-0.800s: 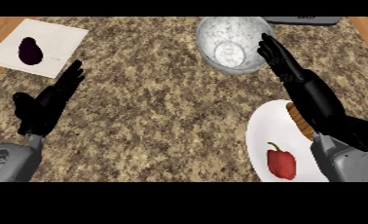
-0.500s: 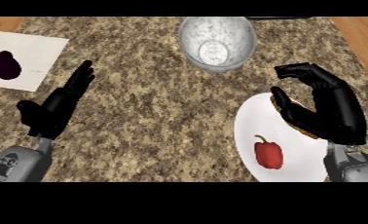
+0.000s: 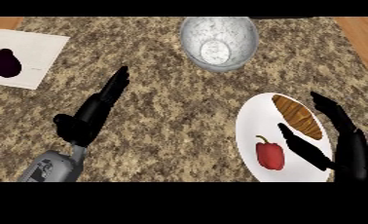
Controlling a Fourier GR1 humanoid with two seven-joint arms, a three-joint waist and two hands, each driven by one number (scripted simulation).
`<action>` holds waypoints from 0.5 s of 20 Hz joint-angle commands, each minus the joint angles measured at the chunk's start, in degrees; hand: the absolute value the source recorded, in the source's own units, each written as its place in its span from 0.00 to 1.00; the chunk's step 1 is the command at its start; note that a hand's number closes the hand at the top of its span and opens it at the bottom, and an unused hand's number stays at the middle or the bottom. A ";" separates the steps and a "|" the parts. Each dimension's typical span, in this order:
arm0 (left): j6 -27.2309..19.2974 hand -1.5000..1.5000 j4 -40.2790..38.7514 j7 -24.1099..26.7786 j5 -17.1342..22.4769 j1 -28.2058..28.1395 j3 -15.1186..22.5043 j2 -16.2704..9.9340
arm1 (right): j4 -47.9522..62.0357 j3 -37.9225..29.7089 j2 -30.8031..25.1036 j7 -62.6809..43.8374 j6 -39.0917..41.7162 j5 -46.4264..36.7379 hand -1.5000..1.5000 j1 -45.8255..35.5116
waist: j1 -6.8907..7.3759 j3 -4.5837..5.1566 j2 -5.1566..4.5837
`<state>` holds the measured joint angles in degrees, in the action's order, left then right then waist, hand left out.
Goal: Pick the bell pepper from the plate and place it in the bowl
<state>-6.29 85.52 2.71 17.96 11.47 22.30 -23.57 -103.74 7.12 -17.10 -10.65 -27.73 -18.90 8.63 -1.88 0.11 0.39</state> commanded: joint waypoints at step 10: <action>0.76 0.50 -0.18 -0.51 -1.51 1.68 1.21 2.13 | -8.96 8.67 -16.70 -37.83 31.96 -12.08 0.00 -1.67 | 2.30 0.40 -0.90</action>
<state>-6.53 87.20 1.89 16.31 11.36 24.32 -21.42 -110.19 13.01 -30.21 -38.55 -7.70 -32.86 8.52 0.13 0.41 -0.06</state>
